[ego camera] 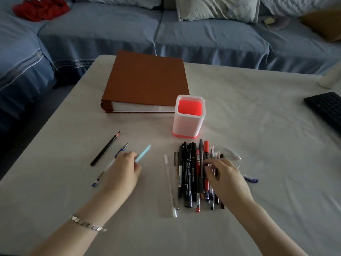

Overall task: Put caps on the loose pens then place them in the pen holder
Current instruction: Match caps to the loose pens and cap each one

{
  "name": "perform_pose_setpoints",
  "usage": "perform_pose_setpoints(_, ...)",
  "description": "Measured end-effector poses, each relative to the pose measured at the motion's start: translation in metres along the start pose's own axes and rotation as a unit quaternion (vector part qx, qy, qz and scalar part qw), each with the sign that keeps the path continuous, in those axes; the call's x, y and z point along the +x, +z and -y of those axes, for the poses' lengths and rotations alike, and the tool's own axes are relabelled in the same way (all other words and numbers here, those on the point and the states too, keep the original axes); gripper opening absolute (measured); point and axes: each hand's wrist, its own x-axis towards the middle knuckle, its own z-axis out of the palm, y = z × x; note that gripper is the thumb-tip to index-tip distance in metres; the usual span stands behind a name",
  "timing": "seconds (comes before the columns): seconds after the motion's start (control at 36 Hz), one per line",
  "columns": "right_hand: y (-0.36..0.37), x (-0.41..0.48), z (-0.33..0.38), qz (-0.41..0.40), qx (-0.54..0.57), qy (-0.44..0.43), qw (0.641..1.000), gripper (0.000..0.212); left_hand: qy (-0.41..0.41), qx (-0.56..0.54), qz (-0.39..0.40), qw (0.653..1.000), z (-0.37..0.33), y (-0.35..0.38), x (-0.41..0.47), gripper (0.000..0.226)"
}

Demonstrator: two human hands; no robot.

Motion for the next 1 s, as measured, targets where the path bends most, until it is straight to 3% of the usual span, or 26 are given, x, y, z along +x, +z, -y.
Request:
perform_pose_setpoints(0.14,-0.019,0.024,-0.036,-0.066,-0.017,0.052,0.996,0.020,0.049,-0.097,-0.003,0.994,-0.026,-0.004,-0.017,0.020)
perform_pose_setpoints(0.28,-0.027,0.046,-0.058,-0.033,-0.058,0.104,0.992,0.029,0.111,-0.178,0.021,0.978,-0.039,-0.006,-0.028,0.010)
perform_pose_setpoints(0.42,-0.020,0.055,-0.064,0.030,-0.088,0.123,0.988,0.028,0.119,-0.212,0.057,0.968,-0.047,-0.006,-0.035,0.007)
perform_pose_setpoints(0.53,-0.015,0.054,-0.065,0.011,-0.104,0.130,0.986,0.027,0.120,-0.230,0.073,0.963,-0.051,-0.009,-0.038,0.008)
perform_pose_setpoints(0.58,-0.015,0.050,-0.061,-0.021,-0.059,0.113,0.992,0.027,0.124,-0.238,0.078,0.960,-0.053,-0.011,-0.039,0.008)
perform_pose_setpoints(0.64,-0.019,0.043,-0.050,-0.042,0.055,0.095,0.993,0.023,0.126,-0.246,0.081,0.957,-0.055,-0.013,-0.039,0.010)
perform_pose_setpoints(0.72,-0.026,0.026,-0.031,-0.007,0.194,0.049,0.980,0.015,0.130,-0.255,0.090,0.954,-0.057,-0.017,-0.039,0.011)
perform_pose_setpoints(0.81,-0.033,0.009,-0.014,0.024,0.269,-0.005,0.963,0.016,0.127,-0.271,0.106,0.948,-0.062,-0.019,-0.040,0.016)
perform_pose_setpoints(1.0,-0.040,-0.007,0.009,-0.016,0.382,0.001,0.924,0.022,0.118,-0.300,0.127,0.938,-0.066,-0.021,-0.045,0.026)
